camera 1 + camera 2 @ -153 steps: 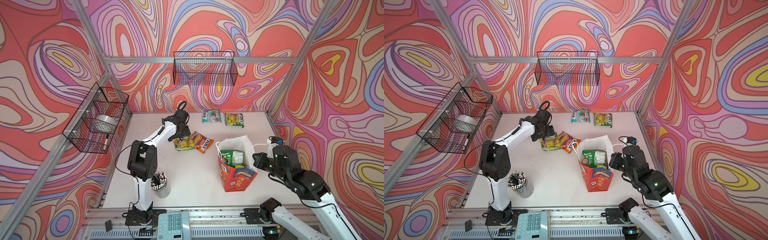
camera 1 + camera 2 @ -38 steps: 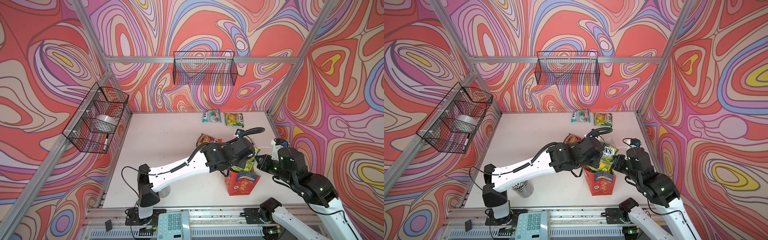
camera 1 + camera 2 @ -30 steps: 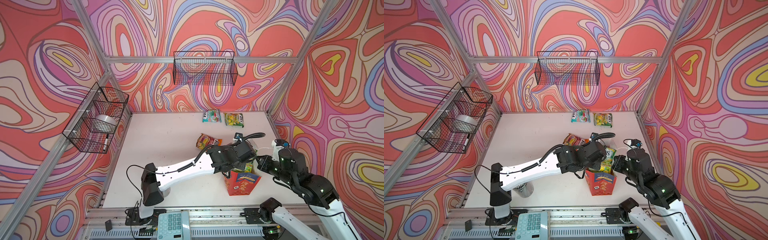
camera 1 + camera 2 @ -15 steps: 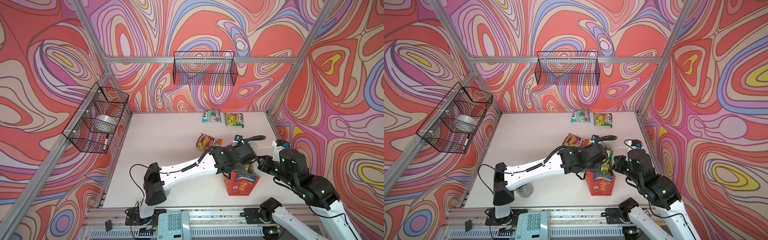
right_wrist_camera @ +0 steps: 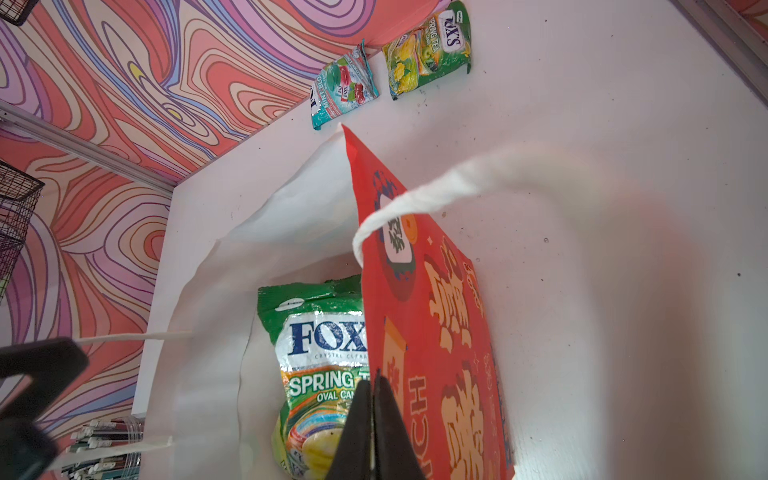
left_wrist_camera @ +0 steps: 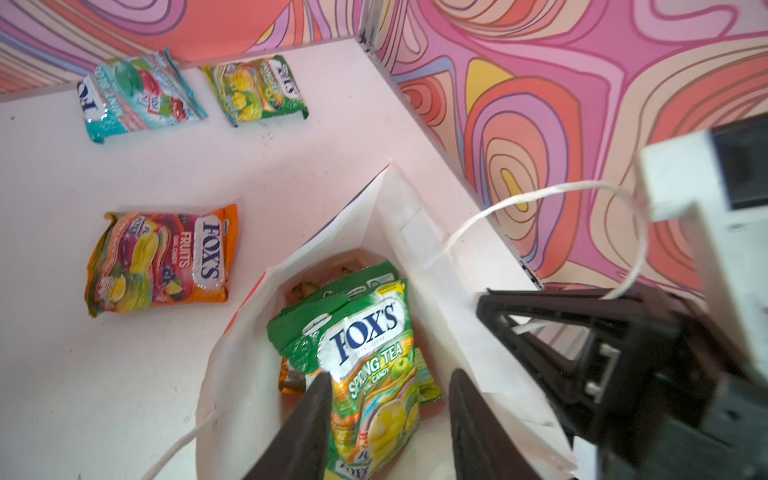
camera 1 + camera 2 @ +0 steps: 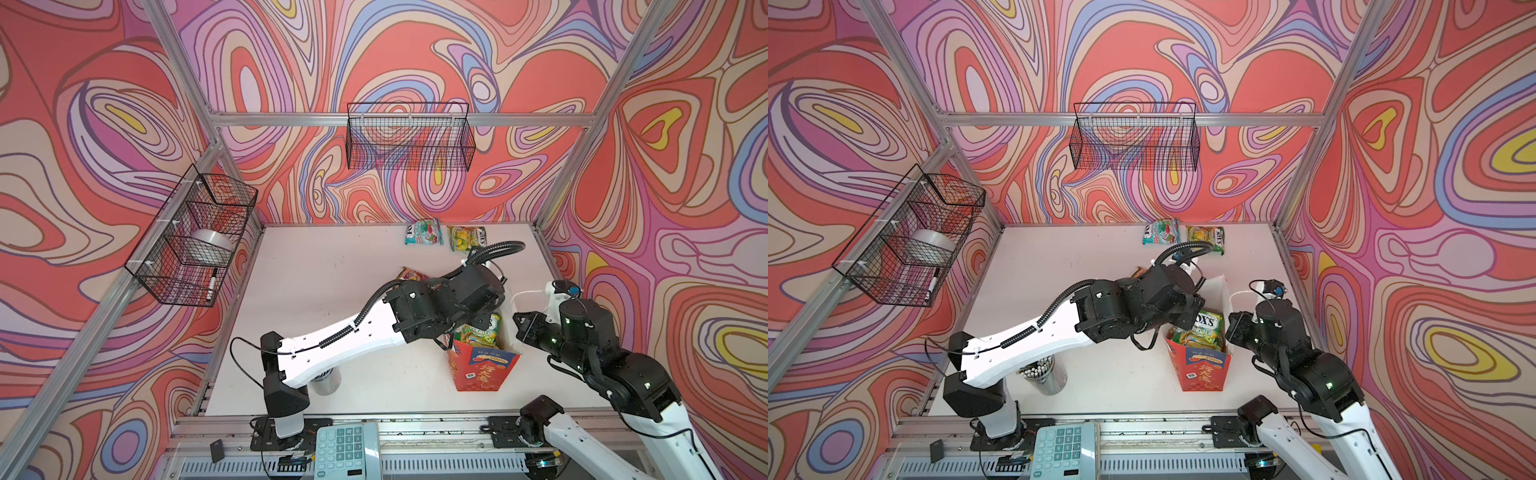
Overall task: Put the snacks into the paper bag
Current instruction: 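Carry the green packet over the bag and lower it inside, then open the left gripper to release the packet into the bag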
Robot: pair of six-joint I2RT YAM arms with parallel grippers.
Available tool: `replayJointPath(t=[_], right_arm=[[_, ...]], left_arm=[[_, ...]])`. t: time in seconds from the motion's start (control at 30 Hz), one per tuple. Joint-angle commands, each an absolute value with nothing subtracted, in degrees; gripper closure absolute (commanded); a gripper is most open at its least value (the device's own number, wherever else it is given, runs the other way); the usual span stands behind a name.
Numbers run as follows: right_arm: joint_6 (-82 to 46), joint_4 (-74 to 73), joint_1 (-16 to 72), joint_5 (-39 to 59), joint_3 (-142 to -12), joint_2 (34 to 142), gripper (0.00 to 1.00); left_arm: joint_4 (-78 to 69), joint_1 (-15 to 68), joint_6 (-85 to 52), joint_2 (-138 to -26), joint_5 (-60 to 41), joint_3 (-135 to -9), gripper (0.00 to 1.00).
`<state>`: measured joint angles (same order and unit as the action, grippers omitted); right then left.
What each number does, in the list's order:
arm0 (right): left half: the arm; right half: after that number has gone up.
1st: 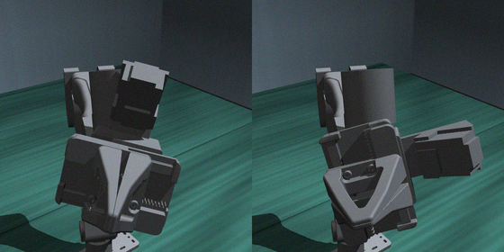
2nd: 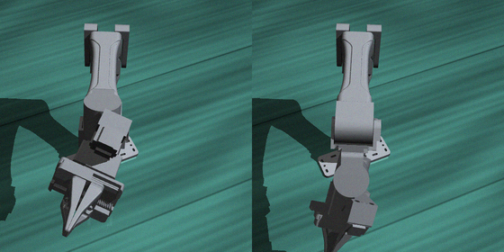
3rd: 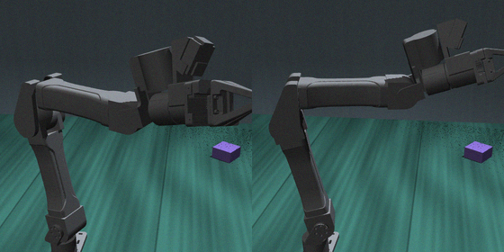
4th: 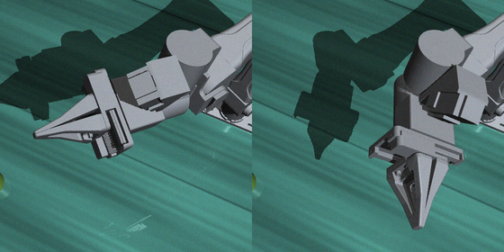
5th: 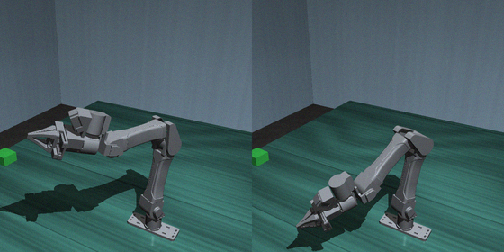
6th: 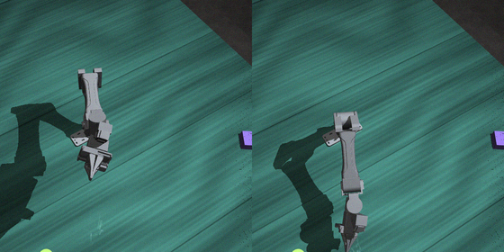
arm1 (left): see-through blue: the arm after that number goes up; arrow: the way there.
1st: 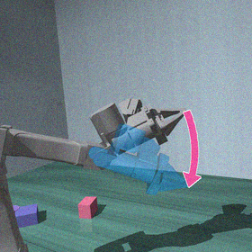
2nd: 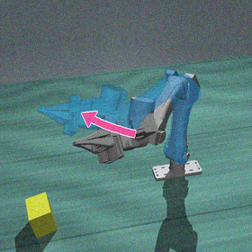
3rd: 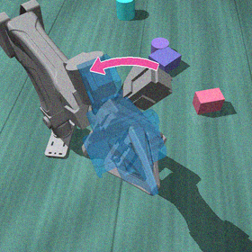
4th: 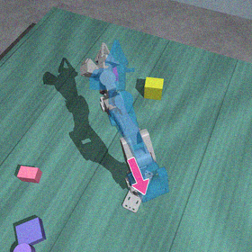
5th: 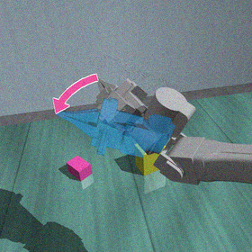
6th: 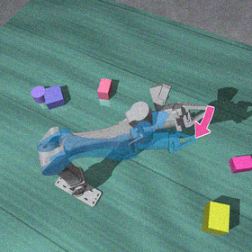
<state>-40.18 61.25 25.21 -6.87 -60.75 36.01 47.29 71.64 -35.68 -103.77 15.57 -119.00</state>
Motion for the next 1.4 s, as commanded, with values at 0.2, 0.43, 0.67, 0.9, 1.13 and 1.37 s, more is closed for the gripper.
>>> replayJointPath(t=[0.2, 0.43, 0.67, 0.9, 1.13, 1.37], right_arm=[[-40.3, 60.0, 25.4, -7.9, -62.4, 35.6, 1.00], [-40.3, 61.2, 25.4, -8.1, -62.7, 34.9, 1.00], [-40.1, 61.3, 25.4, -8.7, -63.0, 35.2, 1.00], [-39.9, 60.4, 25.5, -9.0, -62.4, 35.9, 1.00], [-39.3, 59.8, 25.4, -9.4, -62.5, 36.8, 1.00], [-39.2, 58.4, 25.4, -9.1, -61.8, 36.5, 1.00]], left_arm=[[54.7, 71.3, -31.6, -118.0, 10.9, -128.3, 0.52], [57.5, 68.6, -33.4, -125.7, 8.3, -130.3, 0.53], [61.8, 66.8, -32.7, -129.9, 5.2, -134.9, 0.49], [57.7, 66.8, -30.8, -117.7, 3.4, -134.8, 0.37], [55.4, 66.8, -28.6, -103.8, 1.4, -133.6, 0.28], [53.6, 66.8, -28.7, -88.0, 12.9, -115.1, 0.06]])
